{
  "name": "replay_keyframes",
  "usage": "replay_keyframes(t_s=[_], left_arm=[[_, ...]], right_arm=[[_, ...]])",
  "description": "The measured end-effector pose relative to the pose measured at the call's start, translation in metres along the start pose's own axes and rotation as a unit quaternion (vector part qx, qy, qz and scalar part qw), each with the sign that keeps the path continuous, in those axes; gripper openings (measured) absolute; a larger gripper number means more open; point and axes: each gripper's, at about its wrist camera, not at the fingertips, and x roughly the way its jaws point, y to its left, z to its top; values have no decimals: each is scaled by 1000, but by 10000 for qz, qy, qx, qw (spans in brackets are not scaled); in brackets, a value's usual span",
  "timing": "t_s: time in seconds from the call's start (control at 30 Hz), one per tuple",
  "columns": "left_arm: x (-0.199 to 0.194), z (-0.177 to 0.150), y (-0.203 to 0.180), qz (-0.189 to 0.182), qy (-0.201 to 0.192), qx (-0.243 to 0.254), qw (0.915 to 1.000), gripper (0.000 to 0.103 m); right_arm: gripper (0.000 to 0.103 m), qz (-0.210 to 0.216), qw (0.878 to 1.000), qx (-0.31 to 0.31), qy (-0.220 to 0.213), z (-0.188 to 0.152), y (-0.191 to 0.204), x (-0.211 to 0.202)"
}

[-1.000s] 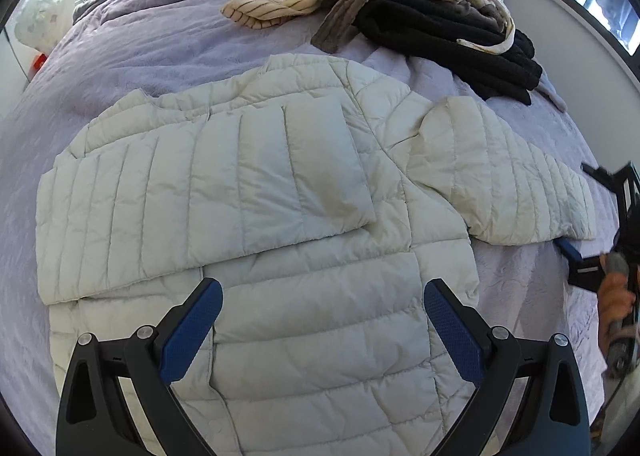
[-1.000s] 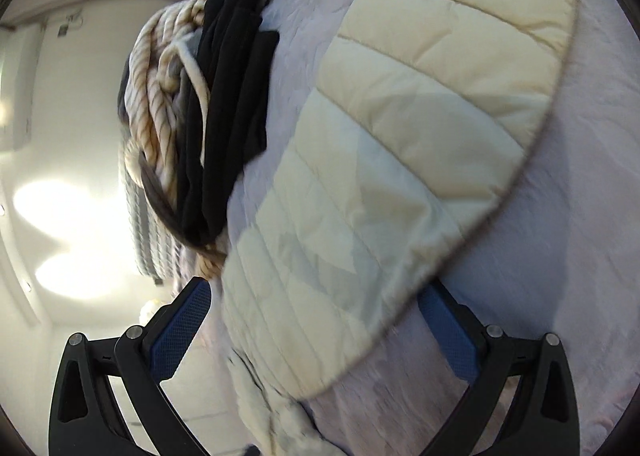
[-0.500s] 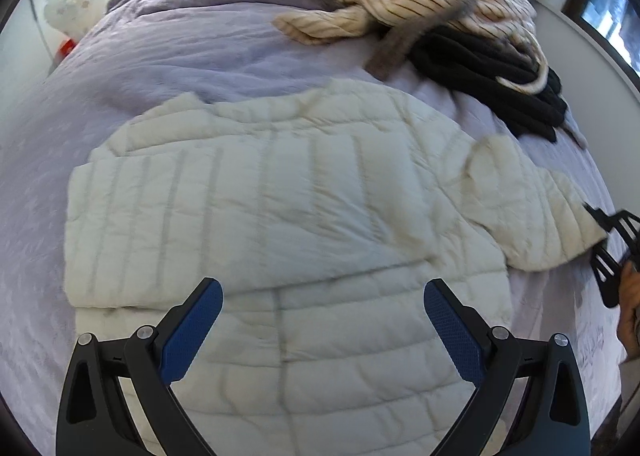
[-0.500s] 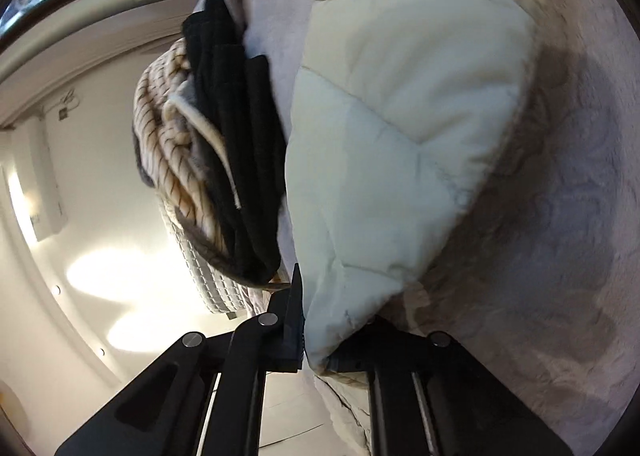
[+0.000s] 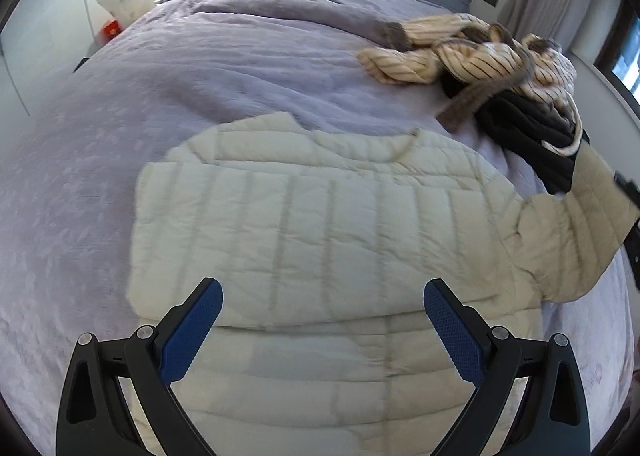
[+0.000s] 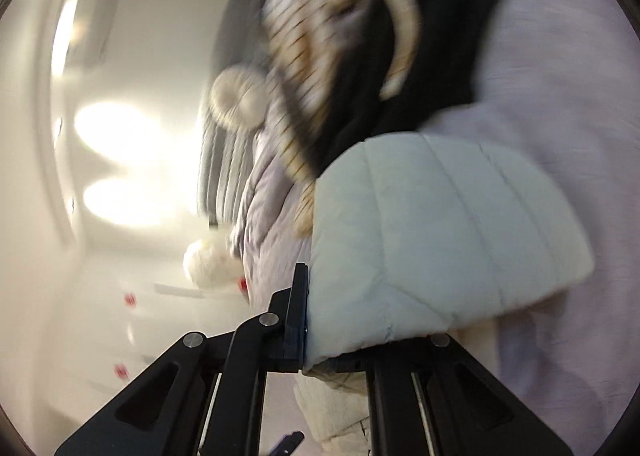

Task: Fold large clothes

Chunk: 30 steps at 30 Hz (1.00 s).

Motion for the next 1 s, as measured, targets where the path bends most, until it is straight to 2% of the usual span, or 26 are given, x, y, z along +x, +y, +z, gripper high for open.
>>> replay_keyframes(t_s=[0.1,0.17,0.23,0.33,0.5,0.63,0.7,0.83,0.9,0.97,1.0], left_arm=[[-4,3,26,86,-54,-153,9998,101],[-5,4,39,140,-77,-249,9996,101],[-7,4,55,153,-105,-376,9991,101],[-11,3,74,110,-152,-493,9986,101],[-12,2,94,193,-193,-558,9981,101],[-9,-2,107,164,-141,-693,9974,101],[-9,-4,114,115,-123,-795,9967,101],[-9,-7,117,109,-92,-831,9964,101],[-8,-7,116,94,-85,-795,9968,101],[-6,-6,114,86,-55,-756,9971,101],[-5,-6,113,58,-55,-761,9971,101]], right_arm=[[9,-86,9969,-715,333,-25,41,32],[9,-300,9892,-1309,583,-47,65,55],[9,-556,9753,-1934,913,-75,89,82],[9,-870,9564,-2458,1314,-113,104,117],[9,-1291,9353,-2615,2005,-167,92,172],[9,-1800,9167,-2751,2270,-193,61,197],[9,-1894,9147,-2661,2380,-197,49,206],[11,-1951,9237,-2253,2406,-197,24,206],[27,-1906,9299,-2059,2379,-199,21,200],[71,-1794,9339,-2002,2356,-196,25,195],[73,-1735,9359,-2001,2323,-197,29,190]])
